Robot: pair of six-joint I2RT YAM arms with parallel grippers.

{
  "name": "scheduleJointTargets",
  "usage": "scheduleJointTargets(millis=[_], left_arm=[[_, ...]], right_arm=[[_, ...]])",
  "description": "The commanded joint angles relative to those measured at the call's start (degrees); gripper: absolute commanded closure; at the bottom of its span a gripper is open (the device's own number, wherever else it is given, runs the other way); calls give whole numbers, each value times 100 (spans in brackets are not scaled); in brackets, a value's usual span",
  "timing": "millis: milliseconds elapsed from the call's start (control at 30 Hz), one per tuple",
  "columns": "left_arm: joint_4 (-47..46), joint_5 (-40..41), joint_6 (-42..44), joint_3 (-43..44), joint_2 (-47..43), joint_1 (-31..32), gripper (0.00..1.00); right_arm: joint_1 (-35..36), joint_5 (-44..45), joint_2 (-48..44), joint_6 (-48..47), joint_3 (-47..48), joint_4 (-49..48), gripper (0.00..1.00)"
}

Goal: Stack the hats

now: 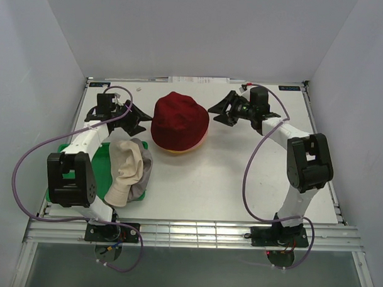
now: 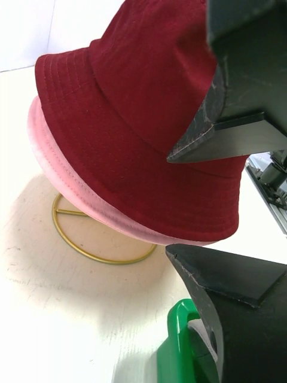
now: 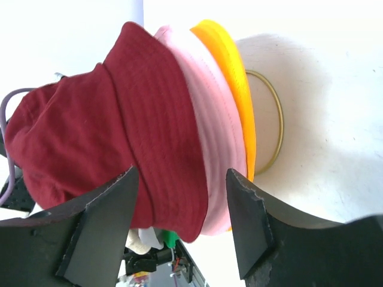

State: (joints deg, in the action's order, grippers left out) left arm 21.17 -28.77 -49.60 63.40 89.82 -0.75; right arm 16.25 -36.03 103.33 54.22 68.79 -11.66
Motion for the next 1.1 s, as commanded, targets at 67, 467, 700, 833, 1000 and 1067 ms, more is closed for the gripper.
scheduleJointTargets(millis=[67, 467, 700, 833, 1000, 1067], left_arm=[[-7, -120, -67, -117, -342, -21, 34], [-157, -172, -190, -82, -132, 224, 34], [-306, -120, -304, -117, 9, 348, 35], [-332, -76, -322, -126, -8, 357, 37], [-359, -41, -331, -47, -17, 357, 47], [-359, -23, -339, -20, 9, 348, 51]], right_arm=[[45, -334, 512, 326, 581, -565, 33], [185, -405, 803, 959, 574, -1321, 37], [212, -457, 794, 1249, 187, -1796, 48], [221, -466, 759, 1267, 47, -1866, 61], [212, -449, 689, 1162, -226, -1849, 79], [221, -414, 671, 1126, -322, -1849, 85]])
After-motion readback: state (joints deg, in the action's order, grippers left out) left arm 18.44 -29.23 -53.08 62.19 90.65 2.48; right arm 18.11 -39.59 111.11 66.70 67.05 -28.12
